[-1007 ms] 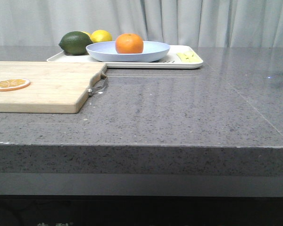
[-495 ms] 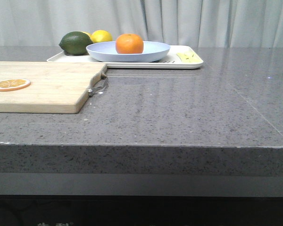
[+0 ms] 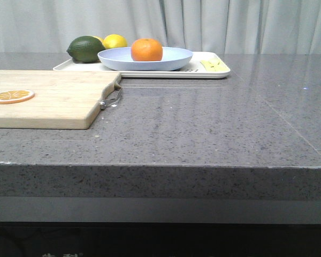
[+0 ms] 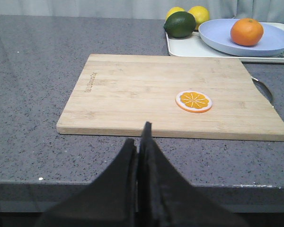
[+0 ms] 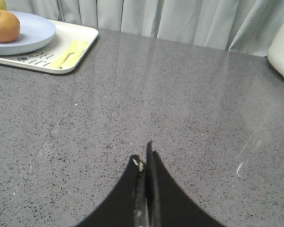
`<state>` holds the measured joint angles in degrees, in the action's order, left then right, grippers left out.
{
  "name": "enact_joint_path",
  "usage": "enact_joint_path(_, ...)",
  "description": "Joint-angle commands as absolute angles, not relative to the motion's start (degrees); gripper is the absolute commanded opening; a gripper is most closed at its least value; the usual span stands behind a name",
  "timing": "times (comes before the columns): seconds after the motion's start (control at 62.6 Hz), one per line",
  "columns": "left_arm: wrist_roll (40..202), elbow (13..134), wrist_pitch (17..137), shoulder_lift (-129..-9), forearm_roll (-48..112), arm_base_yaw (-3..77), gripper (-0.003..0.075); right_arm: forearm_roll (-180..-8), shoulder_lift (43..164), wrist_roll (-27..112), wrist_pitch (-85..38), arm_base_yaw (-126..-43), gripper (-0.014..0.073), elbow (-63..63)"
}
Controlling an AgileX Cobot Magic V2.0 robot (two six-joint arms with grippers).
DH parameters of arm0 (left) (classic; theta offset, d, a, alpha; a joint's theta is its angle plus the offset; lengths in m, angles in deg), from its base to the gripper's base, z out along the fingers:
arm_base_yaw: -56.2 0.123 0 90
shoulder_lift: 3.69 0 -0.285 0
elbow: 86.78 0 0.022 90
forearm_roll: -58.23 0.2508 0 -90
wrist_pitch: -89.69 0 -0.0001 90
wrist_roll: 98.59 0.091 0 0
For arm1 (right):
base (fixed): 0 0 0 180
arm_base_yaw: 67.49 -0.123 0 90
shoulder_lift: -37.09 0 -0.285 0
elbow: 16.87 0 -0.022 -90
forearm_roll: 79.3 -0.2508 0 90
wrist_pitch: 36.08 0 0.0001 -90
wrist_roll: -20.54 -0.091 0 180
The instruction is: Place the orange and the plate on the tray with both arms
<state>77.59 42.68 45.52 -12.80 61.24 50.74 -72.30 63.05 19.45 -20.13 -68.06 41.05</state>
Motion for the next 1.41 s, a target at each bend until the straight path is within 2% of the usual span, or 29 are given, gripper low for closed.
enact_joint_path(0.0, 77.13, 44.14, 50.30, -13.64, 61.06, 50.74, -0.0018, -71.34, 61.84, 19.79, -25.54, -67.78, -0.0060, 40.17)
enact_joint_path(0.927, 77.24, 44.14, 50.49, -13.64, 61.56, 50.74, -0.0018, -71.34, 61.48, 19.79, -25.46, -67.91, -0.0060, 40.17)
enact_joint_path(1.215, 77.24, 43.79, 64.79, -13.64, 61.20, 50.74, -0.0018, -71.34, 61.48, 19.79, -25.46, -67.91, -0.0060, 40.17)
enact_joint_path(1.39, 77.24, 36.62, 74.06, -13.64, 61.20, 50.78, -0.0018, -71.34, 61.48, 19.79, -25.46, -67.91, -0.0060, 40.17)
